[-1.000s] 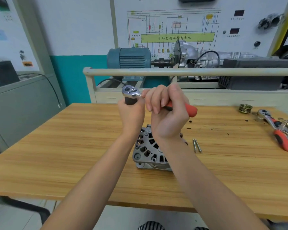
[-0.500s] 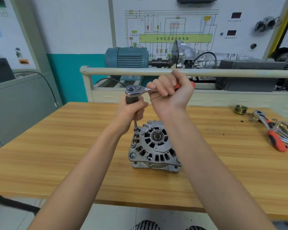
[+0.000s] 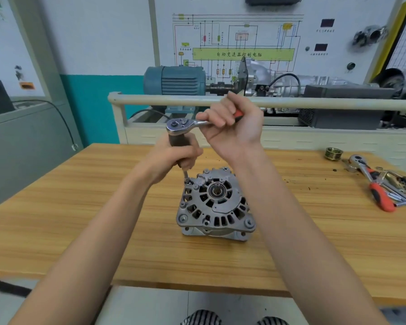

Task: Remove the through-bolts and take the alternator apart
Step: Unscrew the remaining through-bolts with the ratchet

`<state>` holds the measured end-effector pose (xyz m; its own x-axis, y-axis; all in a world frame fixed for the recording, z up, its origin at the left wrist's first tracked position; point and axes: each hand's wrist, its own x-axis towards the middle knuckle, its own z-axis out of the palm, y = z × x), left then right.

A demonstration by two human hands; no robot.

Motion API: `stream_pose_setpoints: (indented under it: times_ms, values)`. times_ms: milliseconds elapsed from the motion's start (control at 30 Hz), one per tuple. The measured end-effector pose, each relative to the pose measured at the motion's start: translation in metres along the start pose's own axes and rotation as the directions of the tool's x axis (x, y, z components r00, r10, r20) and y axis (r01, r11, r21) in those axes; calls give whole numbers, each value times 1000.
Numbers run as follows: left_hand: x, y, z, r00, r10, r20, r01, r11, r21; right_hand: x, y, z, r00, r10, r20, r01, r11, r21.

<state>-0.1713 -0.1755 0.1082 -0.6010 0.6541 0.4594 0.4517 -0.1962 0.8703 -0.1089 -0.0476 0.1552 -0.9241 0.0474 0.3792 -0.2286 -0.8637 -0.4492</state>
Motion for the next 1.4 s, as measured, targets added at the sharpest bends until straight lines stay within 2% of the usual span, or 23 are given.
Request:
stream_pose_setpoints:
  times_ms: [33, 100, 200, 267, 333, 400, 433, 467, 533, 633, 733, 800, 867, 933, 1000, 1067, 1133, 1167, 1200, 1267, 1300, 1367, 1400]
  values:
    - [1, 2, -2, 998, -10, 66, 10, 1000, 9, 5, -4, 1, 998, 65, -15, -64, 998, 23]
    - [4, 3, 3, 998, -33, 54, 33, 999, -5, 10, -6, 2, 995, 88, -53, -85, 995, 48]
    - [7, -4, 17, 982, -48, -182, 29, 994, -107, 2, 4, 2, 995, -67, -79, 70, 997, 35]
    - [8, -8, 24, 914, -32, -403, -9, 995, -98, -11, 20, -1, 973, -232, -18, 232, 973, -19]
    - [8, -10, 31, 812, 0, -584, -53, 996, -75, -26, 39, -2, 911, -400, 100, 409, 908, -94]
    - [9, -9, 39, 730, 18, -683, -75, 996, -53, -33, 52, -3, 827, -518, 216, 554, 816, -166]
    - [9, -8, 40, 714, 19, -700, -76, 996, -51, -35, 53, -3, 803, -541, 251, 589, 786, -189]
    - [8, -8, 41, 716, 12, -698, -74, 996, -59, -34, 52, -2, 803, -535, 261, 587, 785, -197]
    - [6, -7, 36, 779, 1, -627, -57, 996, -70, -30, 41, 0, 869, -447, 214, 484, 857, -175]
    - [1, -6, 21, 921, 31, -388, -52, 998, -45, -12, 16, 2, 982, -179, 63, 184, 979, -87]
    - [1, -2, 7, 995, 12, -97, -22, 994, -103, 6, -3, 5, 998, 56, -19, -56, 998, -7]
    - [4, 1, 6, 999, -20, -26, 17, 996, -91, 11, -7, 7, 994, 88, -59, -87, 996, 16]
    - [6, 0, 9, 994, -48, -102, 39, 995, -89, 8, -2, 8, 994, 11, -110, -8, 1000, 30]
    - [6, -4, 18, 957, -40, -289, 21, 997, -71, -3, 10, 5, 986, -137, -98, 140, 990, 20]
    - [5, -8, 28, 865, 1, -503, -34, 998, -57, -20, 30, 1, 953, -302, -6, 302, 953, -40]
    - [5, -11, 37, 754, 14, -657, -83, 994, -75, -35, 48, -1, 880, -461, 117, 473, 872, -125]
    - [6, -10, 42, 677, -3, -736, -91, 992, -87, -39, 56, -1, 809, -547, 214, 583, 792, -182]
    - [6, -9, 43, 676, -7, -737, -87, 992, -90, -38, 54, 0, 809, -541, 230, 582, 791, -187]
    - [5, -7, 43, 695, -9, -719, -81, 993, -90, -36, 49, 1, 836, -503, 218, 541, 823, -177]
    - [2, -6, 36, 770, -5, -638, -40, 998, -55, -27, 32, 4, 928, -347, 137, 364, 922, -131]
    - [1, -6, 29, 831, 14, -556, -24, 1000, -11, -20, 23, 5, 965, -250, 83, 258, 962, -96]
    - [-2, -1, 16, 956, 32, -291, -20, 999, 44, -6, 6, 6, 998, -64, -4, 64, 998, -12]
    - [-2, 2, 11, 987, 12, -163, -4, 999, 47, 1, -1, 7, 1000, 13, -26, -13, 1000, 18]
